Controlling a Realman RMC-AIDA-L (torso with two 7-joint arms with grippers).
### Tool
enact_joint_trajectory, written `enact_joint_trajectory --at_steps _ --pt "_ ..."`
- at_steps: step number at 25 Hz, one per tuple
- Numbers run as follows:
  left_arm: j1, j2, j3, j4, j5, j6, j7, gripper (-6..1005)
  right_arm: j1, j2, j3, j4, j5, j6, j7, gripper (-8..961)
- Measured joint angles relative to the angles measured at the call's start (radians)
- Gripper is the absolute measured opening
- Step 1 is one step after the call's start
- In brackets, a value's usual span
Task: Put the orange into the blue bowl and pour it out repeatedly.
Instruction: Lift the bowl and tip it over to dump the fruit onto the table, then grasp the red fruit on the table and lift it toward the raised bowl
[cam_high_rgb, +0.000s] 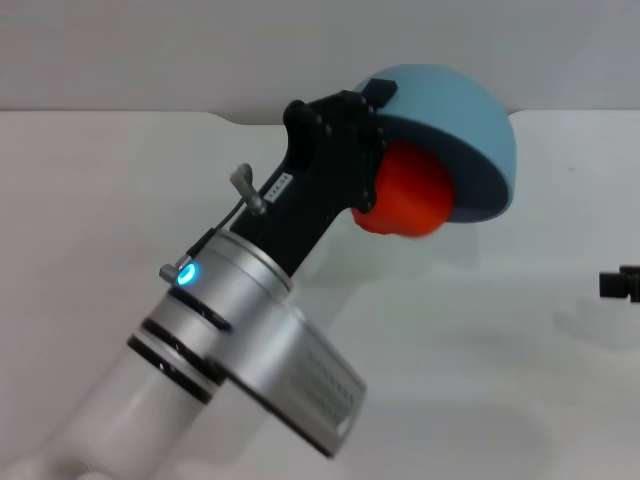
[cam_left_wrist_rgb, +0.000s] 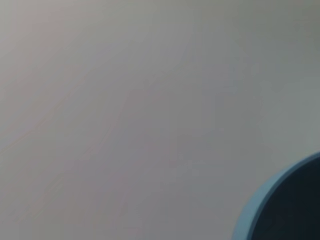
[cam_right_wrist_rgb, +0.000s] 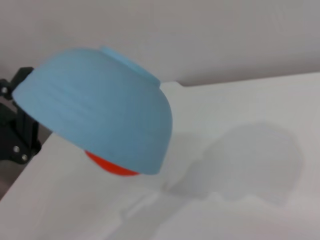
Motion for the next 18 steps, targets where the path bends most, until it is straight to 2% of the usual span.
enact_joint_trajectory --at_steps 4,12,15,18 --pt "-0.044 0.000 0.074 -0.080 -0.070 -0.151 0.146 -1 0.011 -0.001 -0.005 -0.002 -0.063 -0.005 0.027 500" --pt "-0.062 0.000 0.098 -0.102 -0.095 -0.258 0.142 0 0.020 -0.002 -0.007 0.001 -0.082 -0.005 0.038 500" --pt "-0.061 0.004 0.087 -0.026 -0.225 -0.231 0.059 -1 0.020 -0.002 -0.013 0.001 -0.080 -0.005 0.038 500" --pt "-0.035 0.015 0.020 0.134 -0.397 -0.053 0.034 -1 0.023 -0.002 -0.029 0.001 -0.077 -0.005 0.038 500"
